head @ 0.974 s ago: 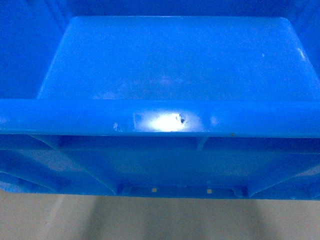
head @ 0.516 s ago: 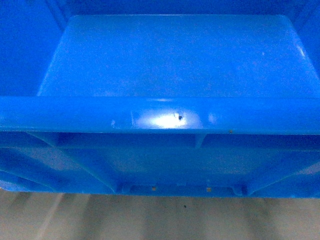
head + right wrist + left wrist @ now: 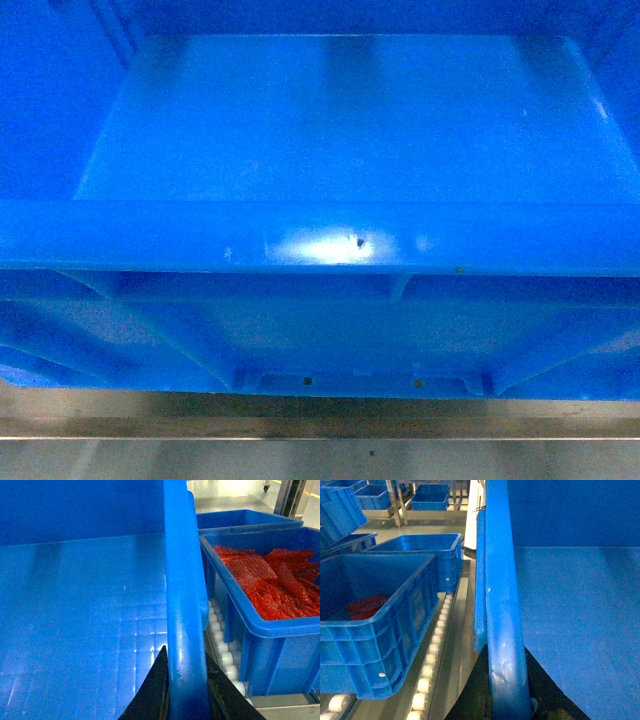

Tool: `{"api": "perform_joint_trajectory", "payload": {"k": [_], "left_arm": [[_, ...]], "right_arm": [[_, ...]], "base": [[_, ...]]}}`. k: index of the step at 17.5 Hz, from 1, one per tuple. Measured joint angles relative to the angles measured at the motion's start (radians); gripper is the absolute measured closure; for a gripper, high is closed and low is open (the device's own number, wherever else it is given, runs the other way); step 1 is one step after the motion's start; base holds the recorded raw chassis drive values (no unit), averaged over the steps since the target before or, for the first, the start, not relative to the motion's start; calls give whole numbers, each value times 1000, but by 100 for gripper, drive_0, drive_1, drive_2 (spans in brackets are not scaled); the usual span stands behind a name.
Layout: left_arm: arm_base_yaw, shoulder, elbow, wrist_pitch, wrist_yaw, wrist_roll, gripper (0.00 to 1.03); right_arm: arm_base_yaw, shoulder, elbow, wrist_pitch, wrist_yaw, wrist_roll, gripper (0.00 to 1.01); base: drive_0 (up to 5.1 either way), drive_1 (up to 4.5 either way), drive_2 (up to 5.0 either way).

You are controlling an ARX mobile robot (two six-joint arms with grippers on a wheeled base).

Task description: Place box next to blue box on left shelf

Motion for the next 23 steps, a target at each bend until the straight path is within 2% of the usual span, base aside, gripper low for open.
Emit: {"api": "perform_joint_trajectory", "payload": {"k": [23], "left_arm": [[0,0,0,0,0,0,95]], "right_arm": [[0,0,0,0,0,0,92]], "base": [[0,0,0]]}}
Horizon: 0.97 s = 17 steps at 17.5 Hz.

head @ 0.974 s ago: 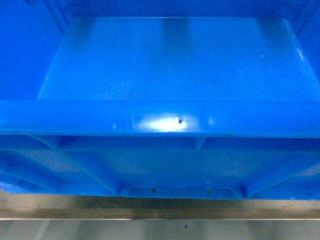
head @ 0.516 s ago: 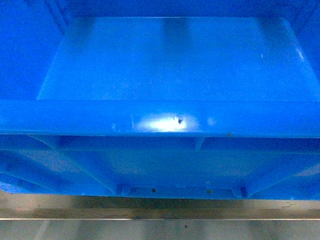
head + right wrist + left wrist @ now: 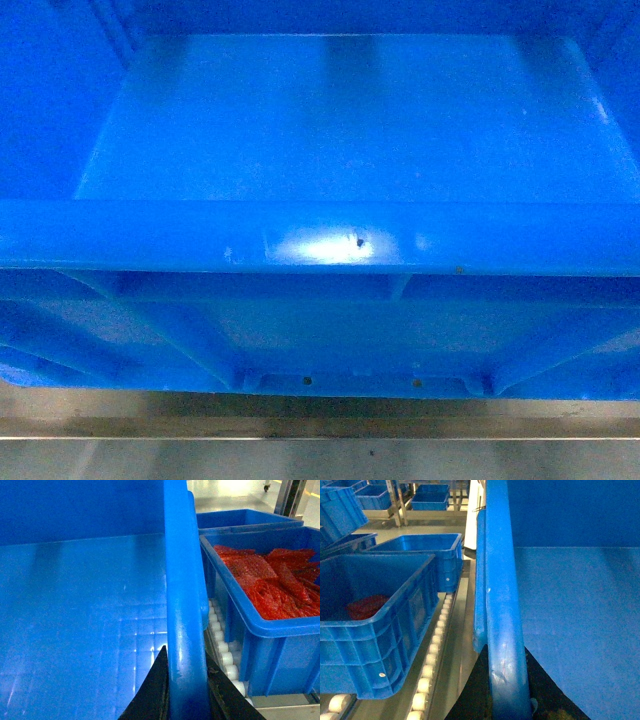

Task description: Place box next to blue box on left shelf

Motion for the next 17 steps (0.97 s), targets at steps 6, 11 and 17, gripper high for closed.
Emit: {"api": "perform_joint_trajectory", "payload": {"k": [6,11,17], "left_arm": [[0,0,0,0,0,0,95],[0,0,0,0,0,0,95],[0,0,0,0,0,0,95]], "right_arm": [[0,0,0,0,0,0,92],[0,0,0,0,0,0,92],[0,0,0,0,0,0,92]], "base": [[0,0,0],[0,0,0],[0,0,0]]}}
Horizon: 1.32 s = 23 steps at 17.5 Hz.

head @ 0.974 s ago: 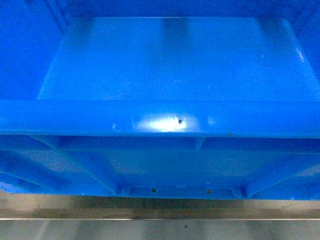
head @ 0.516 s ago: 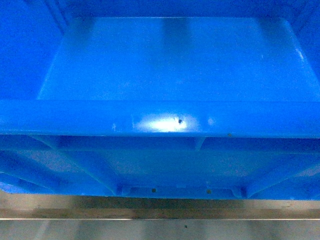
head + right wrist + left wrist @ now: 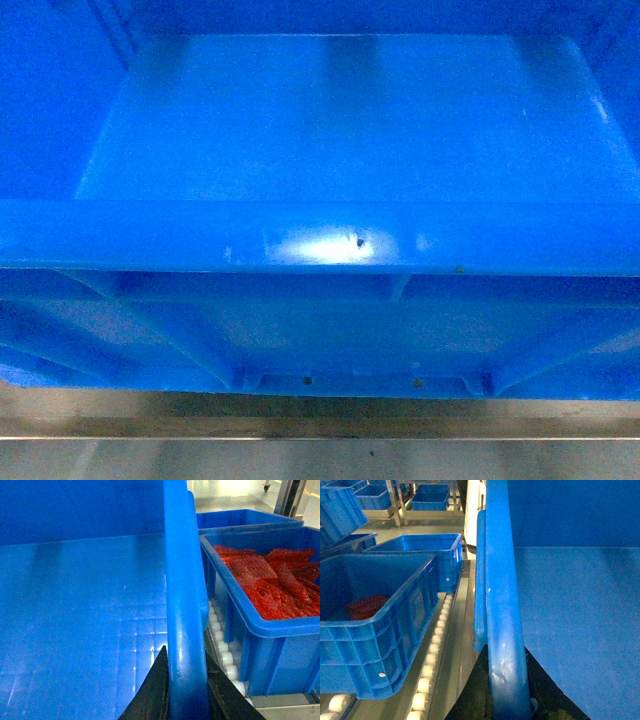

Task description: Place box next to blue box on left shelf

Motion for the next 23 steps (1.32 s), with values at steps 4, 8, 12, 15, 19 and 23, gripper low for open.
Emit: {"api": "perform_joint_trajectory", "payload": {"k": [4,8,12,15,19,23], "left_arm": [[0,0,0,-3,-3,-1,95],[-40,18,35,-126,-119,-30,95],[19,121,66,-59,-61,-29,95],[113,342,168,33,35,-18,95],[167,676,397,40,87,-23,95],[172,842,490,37,93,-27,95]], "right_arm": [[0,0,0,0,0,0,92],[47,23,27,-103,136,-17,92],[3,117,73,-85,76,-14,92],[-84,336,180,-26,-59,-16,92],[-138,679,388,34,-131,-19,92],[-158,895,512,43,-145,-14,92]], "base": [[0,0,0],[0,0,0],[0,0,0],[0,0,0],[0,0,0],[0,0,0]]}}
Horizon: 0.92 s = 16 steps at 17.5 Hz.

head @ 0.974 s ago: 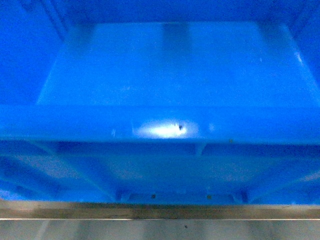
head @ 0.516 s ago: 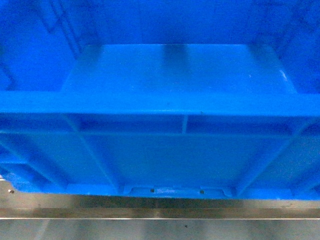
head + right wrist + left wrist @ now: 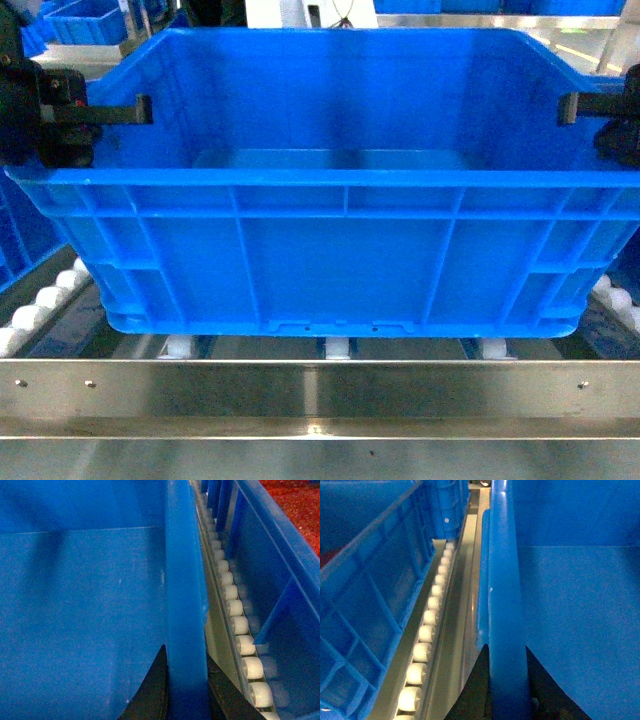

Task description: Place box next to blue box on left shelf

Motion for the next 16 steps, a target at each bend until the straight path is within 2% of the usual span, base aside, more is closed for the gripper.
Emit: {"api": "perform_joint_trajectory", "payload": {"k": [5,9,10,11,12,14,16], "left_arm": [[12,126,83,13,15,-3,95],[13,176,191,-129,15,-2,95],[13,176,216,-179,10,4,88],[3,176,224,-195,-27,23,80],[0,175,236,-202,-60,30,65],[14,174,240,-184,-70,36,45],[19,170,238,-119,-75,42,25]], "right_arm": [[-6,123,89,-4,-8,-7,92],[-6,159,154,-112,-3,7,92],[-6,159,157,-127,-4,15,90],[-3,155,158,-137,10,6,82],[-3,144,160,-123,25,-1,68],[-6,124,164,-124,33,-15,48],[-6,105,161,-84,38,-23,28]], "base": [[0,0,0],[0,0,0],[0,0,0],[0,0,0],[0,0,0],[0,0,0],[0,0,0]]}}
